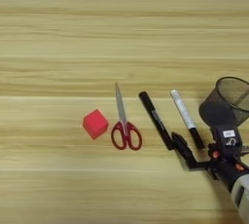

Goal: Move the objects on the table

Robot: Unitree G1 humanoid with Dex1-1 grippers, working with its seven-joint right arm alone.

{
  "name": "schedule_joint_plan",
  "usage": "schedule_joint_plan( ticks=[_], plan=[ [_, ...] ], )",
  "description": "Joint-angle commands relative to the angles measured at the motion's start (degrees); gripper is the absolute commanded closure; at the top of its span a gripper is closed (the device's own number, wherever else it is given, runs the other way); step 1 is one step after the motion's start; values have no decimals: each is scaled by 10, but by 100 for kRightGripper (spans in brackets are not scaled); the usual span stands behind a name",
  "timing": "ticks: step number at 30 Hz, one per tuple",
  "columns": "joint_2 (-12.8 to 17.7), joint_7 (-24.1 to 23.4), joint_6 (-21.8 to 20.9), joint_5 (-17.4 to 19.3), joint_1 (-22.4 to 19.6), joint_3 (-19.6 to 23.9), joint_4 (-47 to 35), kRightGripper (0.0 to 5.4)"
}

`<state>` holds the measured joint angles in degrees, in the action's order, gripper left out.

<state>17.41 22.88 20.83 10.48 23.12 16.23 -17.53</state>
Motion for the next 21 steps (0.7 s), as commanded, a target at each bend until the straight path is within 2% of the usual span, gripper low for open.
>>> schedule_joint_plan(
  ticks=[1,14,21],
  plan=[
    [17,-12,-3,-8,-10,6,-4,4],
    [24,-9,21,-20,-5,-14,11,4],
    [33,2,38,-18,2,-32,19,75]
  ],
)
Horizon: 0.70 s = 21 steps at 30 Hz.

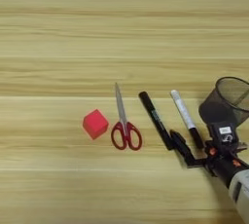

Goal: Move the objects on the table

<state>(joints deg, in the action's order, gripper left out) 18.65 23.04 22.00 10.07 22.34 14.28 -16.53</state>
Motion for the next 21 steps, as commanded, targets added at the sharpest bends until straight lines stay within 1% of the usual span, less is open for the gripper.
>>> schedule_joint_plan(
  ticks=[1,6,7,9,10,18,21],
  plan=[
    [22,2,28,-14,11,-16,12,81],
    [23,8,35,-2,11,-21,19,126],
    [19,13,41,11,9,-19,21,126],
    [13,20,60,36,6,-14,23,151],
    [13,19,64,42,5,-12,24,153],
    [18,10,68,50,1,-11,24,223],
    [19,10,68,50,1,-11,24,258]
  ],
)
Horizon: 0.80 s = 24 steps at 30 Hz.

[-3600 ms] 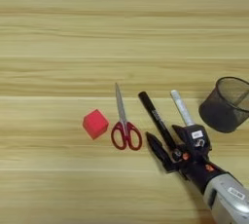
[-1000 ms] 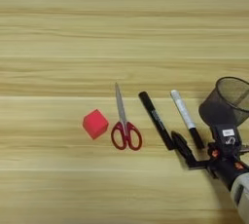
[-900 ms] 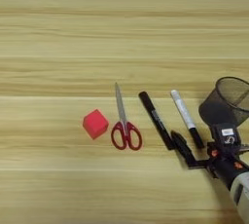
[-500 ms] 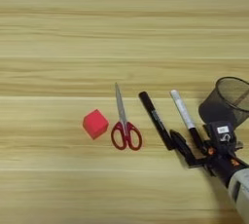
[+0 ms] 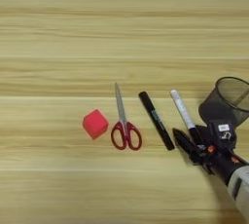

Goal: Move the objects on the table

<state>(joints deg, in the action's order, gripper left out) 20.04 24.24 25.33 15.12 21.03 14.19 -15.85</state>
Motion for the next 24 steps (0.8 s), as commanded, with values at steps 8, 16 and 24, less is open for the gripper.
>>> schedule_joint_plan(
  ticks=[8,16,24],
  plan=[
    [2,-6,32,1,12,-9,16,345],
    [4,-9,30,1,11,-10,14,440],
    [-1,-9,20,9,10,-7,5,466]
  ],
)
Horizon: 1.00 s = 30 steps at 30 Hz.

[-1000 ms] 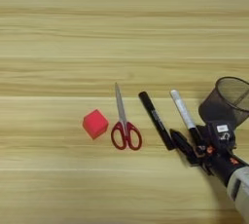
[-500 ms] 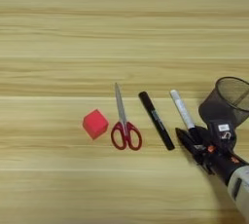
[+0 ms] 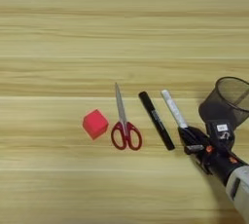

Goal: Move the objects on the table

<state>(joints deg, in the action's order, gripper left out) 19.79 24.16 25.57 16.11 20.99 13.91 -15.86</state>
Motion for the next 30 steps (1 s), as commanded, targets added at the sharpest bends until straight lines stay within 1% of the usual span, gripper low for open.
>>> schedule_joint_plan(
  ticks=[1,7,9,21,24,27,30],
  plan=[
    [-1,-6,16,2,10,-4,2,466],
    [-6,-5,5,13,9,2,-15,466],
    [-7,-6,3,18,11,7,-37,466],
    [0,-13,26,41,18,46,-159,466],
    [5,-13,31,50,15,65,-188,466],
    [16,-15,40,65,10,100,-214,466],
    [25,-18,50,77,5,124,-230,466]
  ],
)
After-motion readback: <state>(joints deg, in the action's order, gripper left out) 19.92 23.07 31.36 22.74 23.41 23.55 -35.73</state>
